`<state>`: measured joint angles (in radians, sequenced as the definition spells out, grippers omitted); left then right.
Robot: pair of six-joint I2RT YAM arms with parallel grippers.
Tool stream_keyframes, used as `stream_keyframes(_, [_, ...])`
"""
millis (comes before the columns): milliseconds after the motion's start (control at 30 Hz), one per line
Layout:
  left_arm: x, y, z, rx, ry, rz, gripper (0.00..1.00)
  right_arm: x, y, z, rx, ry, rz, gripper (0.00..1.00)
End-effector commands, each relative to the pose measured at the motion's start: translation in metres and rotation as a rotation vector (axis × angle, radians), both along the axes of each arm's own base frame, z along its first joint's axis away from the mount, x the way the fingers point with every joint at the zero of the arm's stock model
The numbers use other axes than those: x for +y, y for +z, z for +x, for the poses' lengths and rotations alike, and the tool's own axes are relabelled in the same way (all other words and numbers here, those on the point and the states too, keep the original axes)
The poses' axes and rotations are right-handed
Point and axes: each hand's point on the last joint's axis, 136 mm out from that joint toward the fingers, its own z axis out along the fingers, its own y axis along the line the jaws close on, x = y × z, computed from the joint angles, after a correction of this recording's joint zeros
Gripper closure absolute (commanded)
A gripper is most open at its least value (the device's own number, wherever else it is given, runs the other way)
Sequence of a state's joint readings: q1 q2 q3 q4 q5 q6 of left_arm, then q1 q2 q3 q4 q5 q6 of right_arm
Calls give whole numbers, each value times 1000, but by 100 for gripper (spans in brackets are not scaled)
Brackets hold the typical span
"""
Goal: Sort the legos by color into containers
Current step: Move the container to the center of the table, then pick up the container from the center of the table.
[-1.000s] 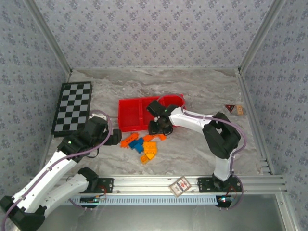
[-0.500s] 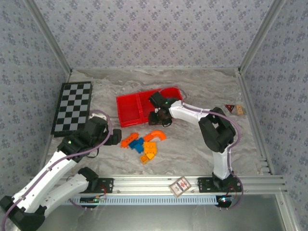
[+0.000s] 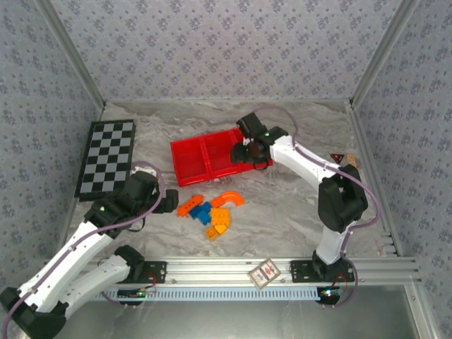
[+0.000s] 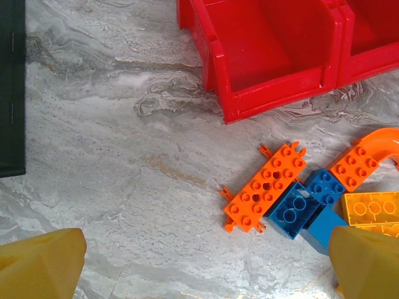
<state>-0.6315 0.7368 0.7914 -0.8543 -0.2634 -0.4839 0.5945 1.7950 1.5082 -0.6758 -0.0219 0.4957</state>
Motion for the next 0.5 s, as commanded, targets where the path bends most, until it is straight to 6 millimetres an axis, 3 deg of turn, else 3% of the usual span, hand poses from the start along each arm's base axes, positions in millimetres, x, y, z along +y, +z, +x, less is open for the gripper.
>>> stream_keyframes(0, [3,3,0,-15,9,14,0,-6,11,19,-22,32,-77,43])
stream_keyframes(200, [4,5,0,-23,12,10,0,-3,3,60,-21,59,-178,43])
stream_keyframes(467, [4,5,0,-25,13,13,0,3,-25,83,14,86,-291,46])
